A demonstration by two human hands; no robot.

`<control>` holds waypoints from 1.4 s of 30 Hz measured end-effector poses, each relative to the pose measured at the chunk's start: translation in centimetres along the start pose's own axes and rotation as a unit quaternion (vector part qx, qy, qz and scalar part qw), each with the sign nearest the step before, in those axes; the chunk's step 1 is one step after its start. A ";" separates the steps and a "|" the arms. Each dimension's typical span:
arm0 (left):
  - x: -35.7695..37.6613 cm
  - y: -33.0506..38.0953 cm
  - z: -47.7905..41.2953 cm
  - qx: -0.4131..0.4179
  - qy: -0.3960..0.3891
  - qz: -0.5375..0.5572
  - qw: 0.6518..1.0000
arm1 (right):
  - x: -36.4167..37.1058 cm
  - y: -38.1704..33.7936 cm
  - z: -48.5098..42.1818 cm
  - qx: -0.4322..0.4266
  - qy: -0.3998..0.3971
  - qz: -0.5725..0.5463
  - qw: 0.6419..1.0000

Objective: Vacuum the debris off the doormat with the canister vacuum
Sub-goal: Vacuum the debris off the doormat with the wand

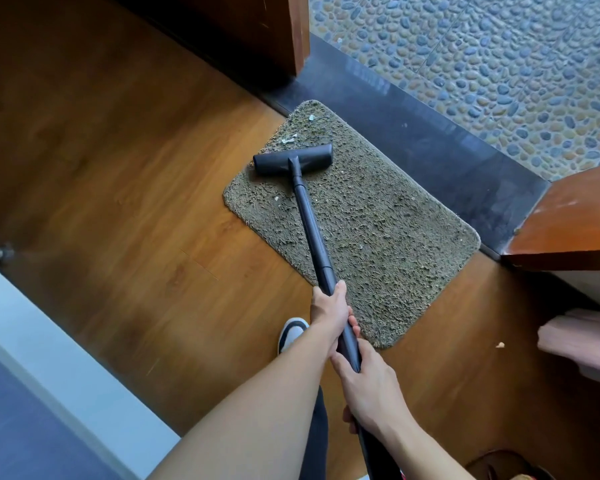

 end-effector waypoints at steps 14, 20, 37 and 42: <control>-1.1 -7.0 2.2 -0.014 0.022 -0.016 1.000 | 0.5 6.0 3.8 0.011 -0.006 0.023 1.000; -1.4 -2.8 0.1 -0.006 0.023 -0.006 1.000 | 0.8 2.0 1.7 0.003 -0.002 0.022 1.000; -2.8 6.2 -4.1 0.051 0.008 -0.057 0.997 | 3.7 -6.0 -2.3 0.007 0.017 -0.045 0.999; -1.8 7.8 -4.5 0.062 0.005 -0.071 0.996 | 3.3 -7.4 -3.2 0.007 0.015 -0.077 0.997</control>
Point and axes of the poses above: each hand's wrist, its own z-axis away from the middle knuckle, its own x-axis out of the palm, y = z × x, the point moved 6 cm from there along -z, towards the middle knuckle, and after that the axes turned 12 degrees about y, right-handed, at the moved point
